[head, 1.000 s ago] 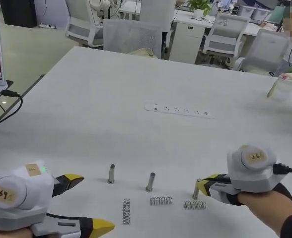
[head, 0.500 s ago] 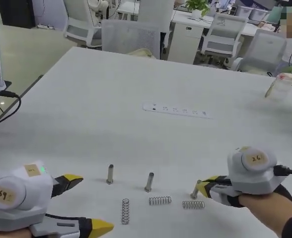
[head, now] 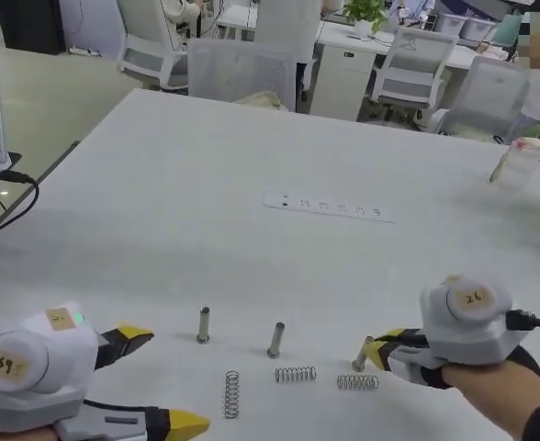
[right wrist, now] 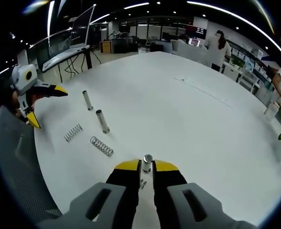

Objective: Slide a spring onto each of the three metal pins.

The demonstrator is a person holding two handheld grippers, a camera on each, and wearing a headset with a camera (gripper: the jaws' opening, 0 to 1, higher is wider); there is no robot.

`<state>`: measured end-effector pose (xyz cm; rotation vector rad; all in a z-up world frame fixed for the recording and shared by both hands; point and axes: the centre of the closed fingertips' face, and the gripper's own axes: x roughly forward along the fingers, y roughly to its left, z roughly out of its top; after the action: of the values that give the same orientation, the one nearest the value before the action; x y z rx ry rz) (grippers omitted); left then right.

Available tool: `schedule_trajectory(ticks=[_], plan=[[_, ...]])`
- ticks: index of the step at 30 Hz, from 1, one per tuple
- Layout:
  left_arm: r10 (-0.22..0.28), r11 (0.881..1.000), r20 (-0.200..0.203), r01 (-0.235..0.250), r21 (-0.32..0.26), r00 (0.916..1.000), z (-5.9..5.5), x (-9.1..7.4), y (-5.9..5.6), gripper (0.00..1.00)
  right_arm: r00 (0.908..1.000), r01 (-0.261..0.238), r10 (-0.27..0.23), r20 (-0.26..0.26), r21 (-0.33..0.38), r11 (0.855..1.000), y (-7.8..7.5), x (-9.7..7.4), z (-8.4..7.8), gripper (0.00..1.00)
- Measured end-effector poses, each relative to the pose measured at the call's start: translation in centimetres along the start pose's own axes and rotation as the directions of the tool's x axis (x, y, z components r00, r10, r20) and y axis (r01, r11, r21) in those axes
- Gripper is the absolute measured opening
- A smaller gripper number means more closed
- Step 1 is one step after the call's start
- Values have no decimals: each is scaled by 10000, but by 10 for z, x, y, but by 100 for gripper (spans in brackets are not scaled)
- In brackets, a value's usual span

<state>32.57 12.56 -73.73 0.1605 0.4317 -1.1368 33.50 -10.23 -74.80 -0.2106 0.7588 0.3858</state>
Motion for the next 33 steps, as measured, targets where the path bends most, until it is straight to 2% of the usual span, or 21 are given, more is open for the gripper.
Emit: schedule_trajectory(ticks=[12,18,21,24,33], plan=[[-2,10000,-21,2,2,10000,0,0,-1,76,10000,-26,26,-18,-78,10000,0,-2,-3,9],[18,10000,-33,-18,-5,10000,0,0,0,76,9999,-51,50,-161,-72,10000,-1,-2,-11,10],[7,10000,-38,-7,-8,10000,0,0,0,76,9995,-165,164,-283,-35,9999,0,-1,-18,13],[15,10000,-46,-15,-14,10000,-1,0,0,76,9979,-498,495,-423,-60,9987,5,2,-25,16],[33,10000,-55,-34,-37,10000,-1,0,1,76,9928,-972,939,-745,-408,9944,11,10,-33,21]])
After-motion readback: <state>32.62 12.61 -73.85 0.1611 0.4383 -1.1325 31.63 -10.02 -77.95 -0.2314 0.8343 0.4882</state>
